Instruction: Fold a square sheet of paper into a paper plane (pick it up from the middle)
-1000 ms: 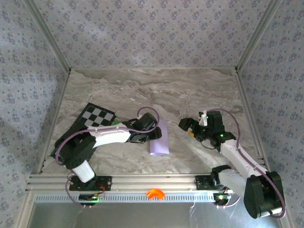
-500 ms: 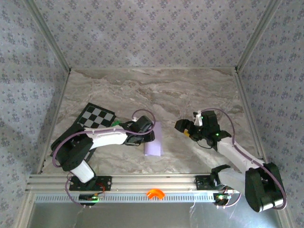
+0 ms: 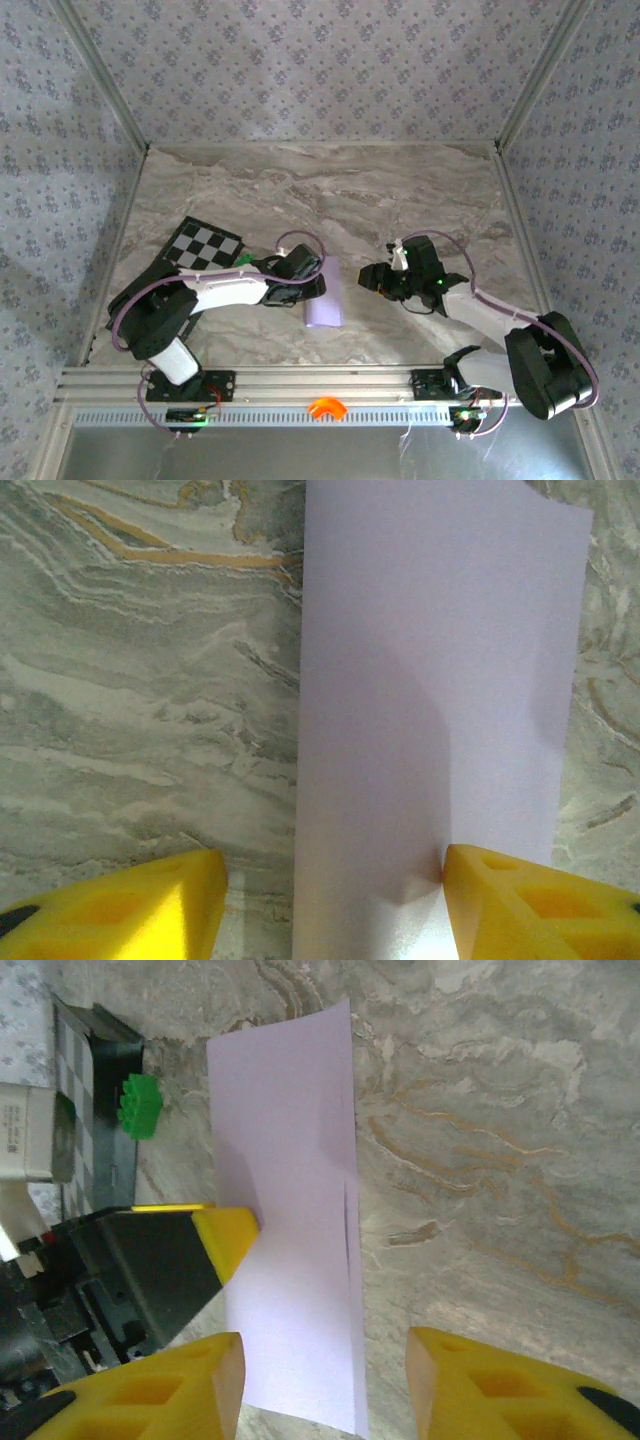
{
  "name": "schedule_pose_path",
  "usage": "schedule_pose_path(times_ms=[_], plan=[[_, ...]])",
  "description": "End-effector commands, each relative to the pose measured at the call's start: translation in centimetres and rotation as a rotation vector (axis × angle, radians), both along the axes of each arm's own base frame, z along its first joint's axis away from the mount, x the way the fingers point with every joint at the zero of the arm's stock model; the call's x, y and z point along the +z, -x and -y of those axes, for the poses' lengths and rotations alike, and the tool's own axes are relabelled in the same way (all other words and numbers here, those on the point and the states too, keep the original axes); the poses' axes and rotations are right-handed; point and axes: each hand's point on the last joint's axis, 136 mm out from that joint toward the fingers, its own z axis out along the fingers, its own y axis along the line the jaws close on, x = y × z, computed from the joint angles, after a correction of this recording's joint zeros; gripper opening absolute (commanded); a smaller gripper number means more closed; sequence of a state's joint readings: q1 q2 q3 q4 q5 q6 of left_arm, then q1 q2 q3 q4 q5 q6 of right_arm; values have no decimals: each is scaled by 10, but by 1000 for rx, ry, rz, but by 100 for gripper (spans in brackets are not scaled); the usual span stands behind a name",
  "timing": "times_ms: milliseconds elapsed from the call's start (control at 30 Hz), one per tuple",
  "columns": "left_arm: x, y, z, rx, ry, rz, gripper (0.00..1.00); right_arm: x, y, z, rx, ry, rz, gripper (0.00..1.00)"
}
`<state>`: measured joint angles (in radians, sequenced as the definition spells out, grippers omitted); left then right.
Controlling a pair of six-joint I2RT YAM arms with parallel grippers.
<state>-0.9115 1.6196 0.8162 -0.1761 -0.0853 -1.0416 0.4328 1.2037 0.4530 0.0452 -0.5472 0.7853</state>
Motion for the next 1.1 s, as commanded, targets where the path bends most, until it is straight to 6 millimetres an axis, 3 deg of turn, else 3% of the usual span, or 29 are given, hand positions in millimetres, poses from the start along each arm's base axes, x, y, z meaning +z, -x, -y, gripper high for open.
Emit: schedule_pose_path(times_ms=[0, 233, 567, 867, 1067], plan=[[-15, -3, -2, 32, -29, -24, 61, 4, -4, -6, 19, -9, 22, 36], [-23, 1, -5, 17, -84, -44, 62, -8, 0, -26, 103, 17, -23, 9], [-32, 5, -4, -2, -131, -61, 62, -33, -8, -46, 99, 150, -36, 2], [-33, 6, -4, -3, -135, -66, 63, -55, -10, -78, 171, 157, -113, 0], [-29, 6, -4, 6, -125, -60, 63, -84, 3, -59, 148, 282, -200, 0]])
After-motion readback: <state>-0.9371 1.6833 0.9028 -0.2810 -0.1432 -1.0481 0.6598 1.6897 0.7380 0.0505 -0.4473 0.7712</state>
